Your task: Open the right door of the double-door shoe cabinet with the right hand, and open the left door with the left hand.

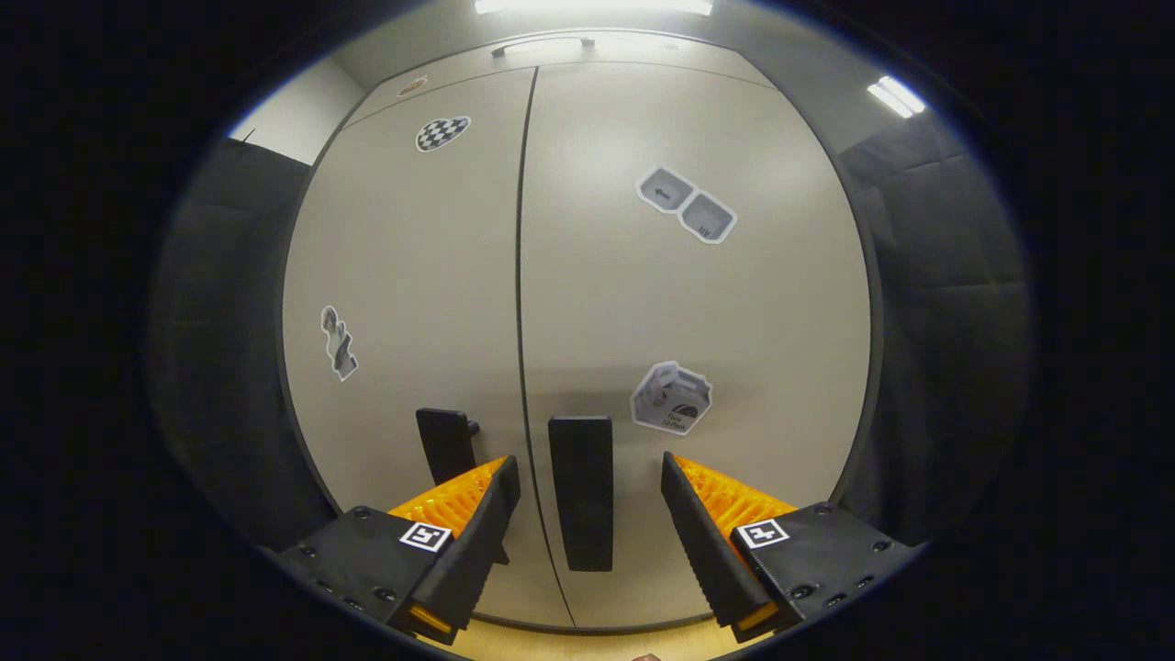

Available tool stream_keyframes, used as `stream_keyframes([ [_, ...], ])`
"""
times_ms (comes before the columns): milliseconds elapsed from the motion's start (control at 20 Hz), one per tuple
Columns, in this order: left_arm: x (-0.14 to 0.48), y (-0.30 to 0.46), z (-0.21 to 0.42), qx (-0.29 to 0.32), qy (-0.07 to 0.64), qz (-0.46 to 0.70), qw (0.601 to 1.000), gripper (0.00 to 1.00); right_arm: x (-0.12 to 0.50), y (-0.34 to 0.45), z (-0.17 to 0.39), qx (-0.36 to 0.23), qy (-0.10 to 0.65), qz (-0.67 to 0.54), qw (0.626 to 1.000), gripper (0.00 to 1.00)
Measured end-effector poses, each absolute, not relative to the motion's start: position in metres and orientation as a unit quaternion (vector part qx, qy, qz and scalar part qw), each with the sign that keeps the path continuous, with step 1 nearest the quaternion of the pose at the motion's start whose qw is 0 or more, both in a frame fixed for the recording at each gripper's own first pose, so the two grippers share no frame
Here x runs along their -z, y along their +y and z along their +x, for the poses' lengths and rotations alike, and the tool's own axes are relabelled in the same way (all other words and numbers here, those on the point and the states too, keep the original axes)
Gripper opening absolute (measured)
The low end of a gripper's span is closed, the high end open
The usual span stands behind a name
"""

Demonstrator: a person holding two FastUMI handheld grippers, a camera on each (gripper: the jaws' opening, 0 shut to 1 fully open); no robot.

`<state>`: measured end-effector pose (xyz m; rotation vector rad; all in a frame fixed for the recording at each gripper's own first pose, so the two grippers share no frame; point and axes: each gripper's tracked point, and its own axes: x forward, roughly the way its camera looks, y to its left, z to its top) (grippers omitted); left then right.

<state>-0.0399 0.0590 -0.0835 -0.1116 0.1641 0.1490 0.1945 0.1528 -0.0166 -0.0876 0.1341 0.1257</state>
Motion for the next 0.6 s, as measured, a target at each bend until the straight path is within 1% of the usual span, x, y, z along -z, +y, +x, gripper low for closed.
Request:
stream_keyframes([
  [100,0.082,0.061,-0.040,-0.074,0.081,-0.054,0.992,0.95,0.021,0.151,0.200,-0.058,0.072,-0.043,0.995,0.95],
  [150,0.082,0.061,-0.041,-0.074,0.080,-0.054,0.993,0.95,0.022,0.152,0.203,-0.058,0.075,-0.042,0.995,0.87],
  [200,0.081,0.061,-0.041,-0.074,0.081,-0.054,0.993,0.95,0.025,0.152,0.205,-0.057,0.079,-0.043,0.994,0.72],
  [250,0.083,0.061,-0.040,-0.074,0.081,-0.054,0.992,0.95,0.027,0.151,0.207,-0.057,0.082,-0.045,0.994,0.72],
  [300,0.083,0.061,-0.040,-0.074,0.082,-0.053,0.992,0.95,0.027,0.154,0.208,-0.064,0.084,-0.040,0.994,0.53],
  [400,0.083,0.062,-0.040,-0.076,0.082,-0.053,0.992,0.95,0.027,0.156,0.208,-0.061,0.084,-0.039,0.994,0.36],
  [500,0.084,0.062,-0.040,-0.077,0.083,-0.054,0.992,0.95,0.027,0.155,0.209,-0.058,0.077,-0.041,0.994,0.36],
  [550,0.084,0.062,-0.041,-0.078,0.083,-0.054,0.992,0.95,0.026,0.156,0.209,-0.059,0.072,-0.042,0.995,0.31],
  [600,0.085,0.062,-0.041,-0.080,0.084,-0.052,0.992,0.95,0.026,0.155,0.209,-0.060,0.068,-0.045,0.995,0.31],
])
